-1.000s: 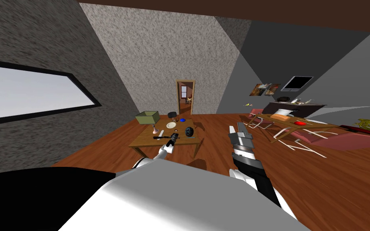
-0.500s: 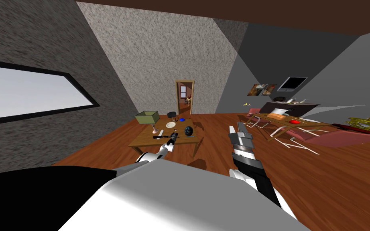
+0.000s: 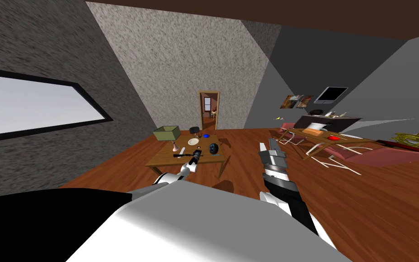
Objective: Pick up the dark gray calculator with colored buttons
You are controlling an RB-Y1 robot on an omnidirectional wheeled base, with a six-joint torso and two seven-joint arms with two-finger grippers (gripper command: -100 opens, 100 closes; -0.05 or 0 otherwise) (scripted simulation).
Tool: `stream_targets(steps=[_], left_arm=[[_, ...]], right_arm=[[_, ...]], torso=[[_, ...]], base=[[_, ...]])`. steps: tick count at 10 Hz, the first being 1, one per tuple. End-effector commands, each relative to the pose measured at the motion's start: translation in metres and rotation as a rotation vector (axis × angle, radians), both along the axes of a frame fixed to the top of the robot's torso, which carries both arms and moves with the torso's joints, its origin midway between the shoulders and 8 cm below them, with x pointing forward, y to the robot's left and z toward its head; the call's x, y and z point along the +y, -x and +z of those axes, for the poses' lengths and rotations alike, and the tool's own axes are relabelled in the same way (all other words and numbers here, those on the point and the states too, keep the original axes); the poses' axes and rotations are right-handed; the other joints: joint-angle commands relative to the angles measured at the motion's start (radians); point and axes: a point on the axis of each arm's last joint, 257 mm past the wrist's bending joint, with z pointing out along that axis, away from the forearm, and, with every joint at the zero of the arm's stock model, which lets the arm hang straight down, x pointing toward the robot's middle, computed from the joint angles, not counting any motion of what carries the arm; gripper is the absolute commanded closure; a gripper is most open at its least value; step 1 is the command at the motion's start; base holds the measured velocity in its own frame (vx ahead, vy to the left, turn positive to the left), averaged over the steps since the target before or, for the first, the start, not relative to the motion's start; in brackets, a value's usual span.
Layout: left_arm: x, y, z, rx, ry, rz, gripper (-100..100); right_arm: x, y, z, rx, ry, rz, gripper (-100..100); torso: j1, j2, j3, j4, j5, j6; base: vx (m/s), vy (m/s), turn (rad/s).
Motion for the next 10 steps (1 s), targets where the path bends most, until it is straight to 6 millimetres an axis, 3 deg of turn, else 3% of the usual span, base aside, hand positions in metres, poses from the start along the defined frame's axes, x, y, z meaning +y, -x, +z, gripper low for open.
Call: stream_targets(steps=[1,2,3,4,6,7,8,9,10], left_arm=[[0.0,0.0,0.0,0.0,0.0,0.0,0],[-0.004,0.015,-0.011,0.023,-0.005,-0.007,100],[-0.004,0.011,-0.007,0.011,-0.005,-0.008,100],[-0.01,0.025,-0.017,0.034,-0.011,-0.02,100],[-0.024,0.039,-0.018,0.033,-0.018,-0.046,100],[-0.02,0.041,-0.012,0.015,-0.019,-0.038,100],[-0.029,0.053,-0.02,0.038,-0.019,-0.054,100],[-0.027,0.051,-0.012,0.015,-0.019,-0.048,100],[-0.036,0.064,-0.02,0.04,-0.018,-0.063,100]], right_arm=[[0.0,0.0,0.0,0.0,0.0,0.0,0],[0.0,0.0,0.0,0.0,0.0,0.0,0],[0.0,0.0,0.0,0.0,0.0,0.0,0],[0.0,0.0,0.0,0.0,0.0,0.0,0],[0.0,0.0,0.0,0.0,0.0,0.0,0],[0.0,0.0,0.0,0.0,0.0,0.0,0],[0.0,0.0,0.0,0.0,0.0,0.0,0],[0.0,0.0,0.0,0.0,0.0,0.0,0],[0.0,0.0,0.0,0.0,0.0,0.0,0]], torso=[[0.0,0.0,0.0,0.0,0.0,0.0],[0.0,0.0,0.0,0.0,0.0,0.0],[0.001,-0.001,-0.001,0.0,0.0,-0.001],[0.001,-0.002,-0.001,-0.001,0.0,-0.001],[0.002,-0.004,-0.004,-0.004,0.001,-0.002],[0.004,-0.006,-0.005,-0.005,0.001,-0.002],[0.004,-0.005,-0.005,-0.005,0.001,-0.002],[0.004,-0.005,-0.005,-0.006,0.002,-0.002],[0.004,-0.004,-0.005,-0.006,0.002,-0.003]], base=[[0.0,0.0,0.0],[0.037,0.016,0.067],[0.046,0.013,0.047],[0.059,0.011,0.054],[0.097,0.026,0.09],[0.064,0.016,0.027],[0.054,0.014,0.052],[0.04,0.009,0.03],[0.042,0.014,0.073]])
